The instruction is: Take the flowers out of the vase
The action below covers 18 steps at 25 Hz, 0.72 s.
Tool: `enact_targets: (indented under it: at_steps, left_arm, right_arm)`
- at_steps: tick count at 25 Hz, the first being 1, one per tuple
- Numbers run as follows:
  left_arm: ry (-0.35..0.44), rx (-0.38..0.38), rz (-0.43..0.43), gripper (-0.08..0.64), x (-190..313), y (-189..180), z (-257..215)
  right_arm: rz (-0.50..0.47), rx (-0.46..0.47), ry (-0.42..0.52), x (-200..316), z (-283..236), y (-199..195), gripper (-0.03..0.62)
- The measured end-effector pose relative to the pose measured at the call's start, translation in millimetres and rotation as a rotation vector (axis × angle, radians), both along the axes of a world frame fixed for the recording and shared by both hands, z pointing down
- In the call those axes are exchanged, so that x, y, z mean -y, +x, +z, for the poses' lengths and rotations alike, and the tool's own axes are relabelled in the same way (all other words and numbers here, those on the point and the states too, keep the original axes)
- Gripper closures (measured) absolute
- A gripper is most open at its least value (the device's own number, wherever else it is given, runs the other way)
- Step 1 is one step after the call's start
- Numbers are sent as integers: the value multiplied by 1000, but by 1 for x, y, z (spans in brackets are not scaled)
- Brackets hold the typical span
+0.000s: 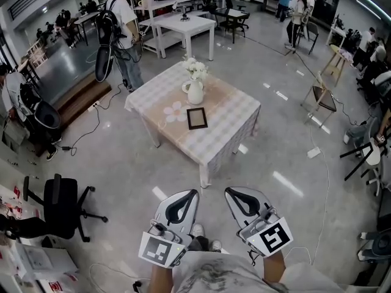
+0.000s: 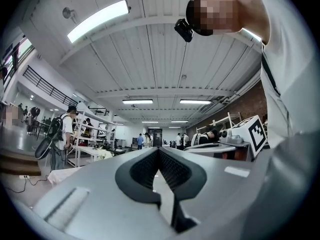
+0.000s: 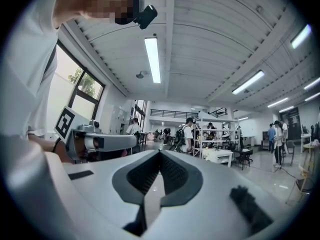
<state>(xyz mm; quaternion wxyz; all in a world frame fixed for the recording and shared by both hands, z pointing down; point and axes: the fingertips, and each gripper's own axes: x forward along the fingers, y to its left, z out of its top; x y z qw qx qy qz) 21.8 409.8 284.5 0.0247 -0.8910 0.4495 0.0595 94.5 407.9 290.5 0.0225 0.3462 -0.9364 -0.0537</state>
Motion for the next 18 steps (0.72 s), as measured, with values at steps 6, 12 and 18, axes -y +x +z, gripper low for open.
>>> enact_targets:
  at_steps: [6, 12, 18]
  left_arm:
    - [-13, 3, 31, 551, 33, -15, 2]
    - [11, 0, 54, 551, 60, -36, -2]
    - [-1, -14, 76, 551, 81, -52, -1]
  right_arm:
    - [13, 0, 15, 35, 0, -23, 577]
    - [32, 0, 14, 62, -1, -48, 577]
    - [58, -3, 8, 81, -1, -64, 577]
